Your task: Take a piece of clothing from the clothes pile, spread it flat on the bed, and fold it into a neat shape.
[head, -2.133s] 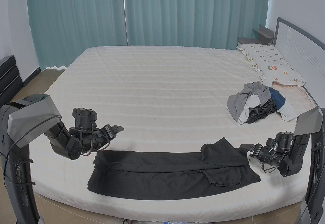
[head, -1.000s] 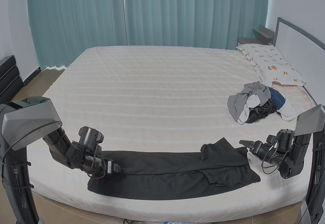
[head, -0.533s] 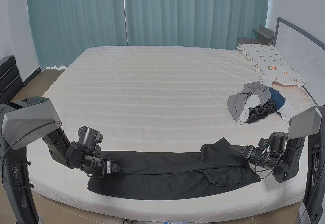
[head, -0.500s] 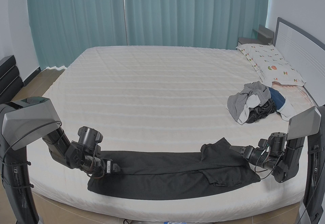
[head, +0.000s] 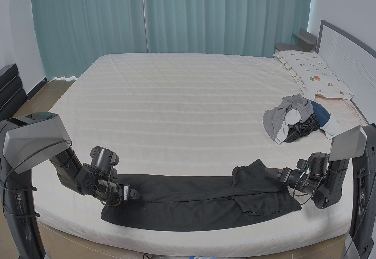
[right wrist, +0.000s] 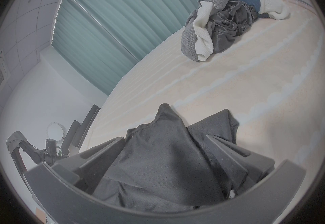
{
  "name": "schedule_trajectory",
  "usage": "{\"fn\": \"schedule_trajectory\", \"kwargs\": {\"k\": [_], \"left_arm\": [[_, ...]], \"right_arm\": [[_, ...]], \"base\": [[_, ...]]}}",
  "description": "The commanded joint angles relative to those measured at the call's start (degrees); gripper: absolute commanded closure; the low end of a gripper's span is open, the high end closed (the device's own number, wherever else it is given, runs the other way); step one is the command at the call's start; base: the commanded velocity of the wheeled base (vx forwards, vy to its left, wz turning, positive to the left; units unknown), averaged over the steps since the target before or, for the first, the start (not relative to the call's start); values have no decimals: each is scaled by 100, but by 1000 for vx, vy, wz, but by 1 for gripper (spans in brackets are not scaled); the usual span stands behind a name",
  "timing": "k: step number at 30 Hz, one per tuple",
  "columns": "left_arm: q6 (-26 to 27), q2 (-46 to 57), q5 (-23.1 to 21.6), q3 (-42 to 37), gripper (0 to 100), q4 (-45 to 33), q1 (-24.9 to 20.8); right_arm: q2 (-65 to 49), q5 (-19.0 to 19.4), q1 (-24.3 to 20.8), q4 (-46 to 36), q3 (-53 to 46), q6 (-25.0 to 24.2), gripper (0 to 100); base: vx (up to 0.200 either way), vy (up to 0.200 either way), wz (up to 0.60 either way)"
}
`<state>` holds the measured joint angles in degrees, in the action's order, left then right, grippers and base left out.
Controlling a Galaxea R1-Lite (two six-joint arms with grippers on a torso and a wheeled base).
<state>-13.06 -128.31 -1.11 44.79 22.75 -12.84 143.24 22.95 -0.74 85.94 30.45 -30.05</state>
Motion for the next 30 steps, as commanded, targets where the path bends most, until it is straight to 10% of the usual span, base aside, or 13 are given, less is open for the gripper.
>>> {"fn": "schedule_trajectory", "kwargs": {"k": [1, 9, 10, 30], "left_arm": [[-4, -28, -3, 4, 0, 2, 0], [-4, -142, -3, 39, 0, 10, 0], [-4, -142, -3, 39, 0, 10, 9], [-4, -212, -3, 30, 0, 2, 9]], "right_arm": [[108, 7, 48, -7, 57, 8, 0], [204, 16, 4, -254, 31, 491, 0], [204, 42, 4, -271, 5, 535, 100], [-147, 992, 681, 239, -927, 913, 100]], "base": [[0, 0, 0], [0, 0, 0], [0, 0, 0], [0, 0, 0]]}}
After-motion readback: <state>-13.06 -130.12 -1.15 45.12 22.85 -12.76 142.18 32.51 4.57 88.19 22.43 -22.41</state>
